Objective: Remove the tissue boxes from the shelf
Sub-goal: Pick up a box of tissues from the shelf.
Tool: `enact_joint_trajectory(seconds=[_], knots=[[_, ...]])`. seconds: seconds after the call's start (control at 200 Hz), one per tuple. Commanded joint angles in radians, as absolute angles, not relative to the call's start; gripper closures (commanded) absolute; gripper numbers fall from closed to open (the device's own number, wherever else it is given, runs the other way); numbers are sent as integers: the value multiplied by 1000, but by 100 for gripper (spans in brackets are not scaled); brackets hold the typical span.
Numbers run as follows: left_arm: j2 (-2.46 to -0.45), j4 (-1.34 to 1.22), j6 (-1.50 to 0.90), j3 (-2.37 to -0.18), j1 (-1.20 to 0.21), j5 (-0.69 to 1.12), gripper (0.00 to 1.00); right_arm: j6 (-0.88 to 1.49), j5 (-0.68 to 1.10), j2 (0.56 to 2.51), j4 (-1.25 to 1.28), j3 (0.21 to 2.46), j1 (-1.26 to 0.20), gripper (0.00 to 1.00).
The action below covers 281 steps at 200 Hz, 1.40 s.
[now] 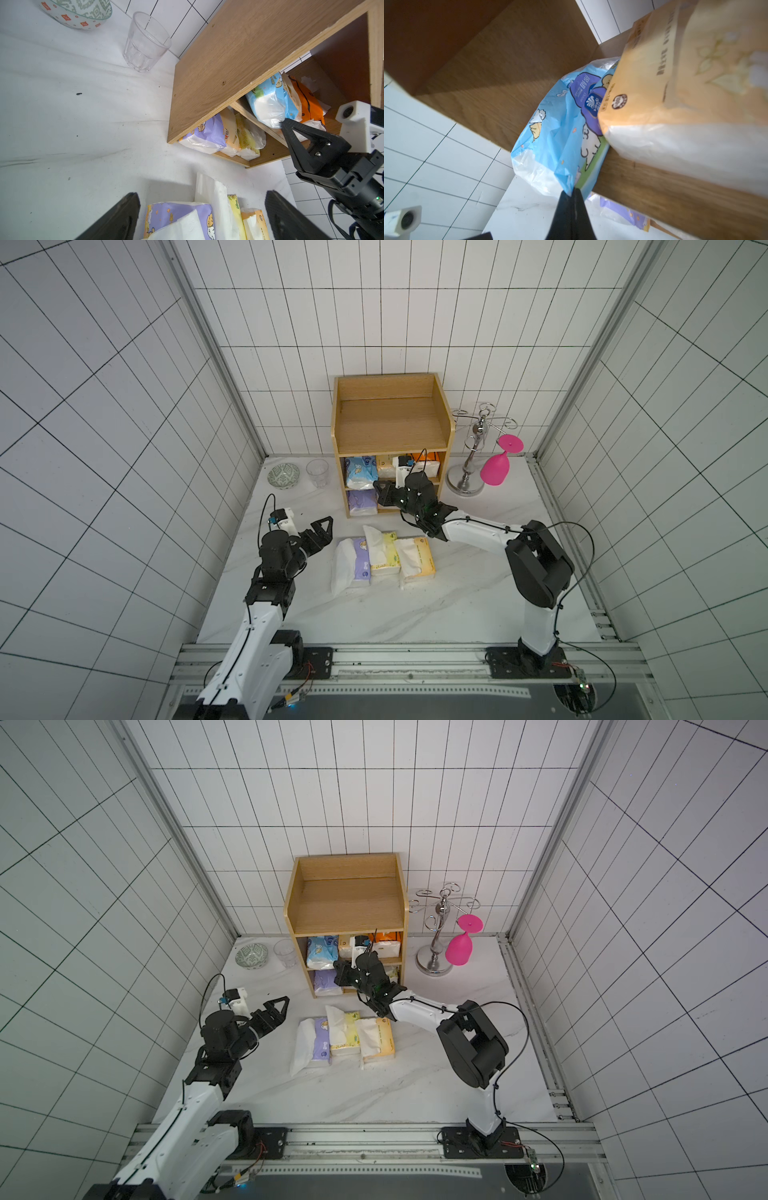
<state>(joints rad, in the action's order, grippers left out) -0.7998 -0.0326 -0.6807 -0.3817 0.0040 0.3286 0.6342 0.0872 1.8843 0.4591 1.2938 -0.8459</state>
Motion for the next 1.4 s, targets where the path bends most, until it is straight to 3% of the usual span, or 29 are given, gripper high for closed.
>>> enact_joint_trajectory(seconds=[0.0, 0.26, 0.575, 1.264, 1.399], knots=[[-819, -71, -675, -392, 5, 383, 2, 594, 84, 1830, 424, 1223, -854, 100], [-812, -52, -736, -426, 5, 482, 2, 560, 88, 1731, 421, 1103, -854, 100], [-870, -242, -845, -472, -18, 650, 2, 523, 138, 1689, 383, 1084, -853, 100], [-1203, -377, -848, -624, -194, 589, 9, 497, 233, 1563, 319, 1005, -856, 100], [-1258, -401, -855, -657, -230, 577, 18, 495, 233, 1539, 318, 982, -860, 100]])
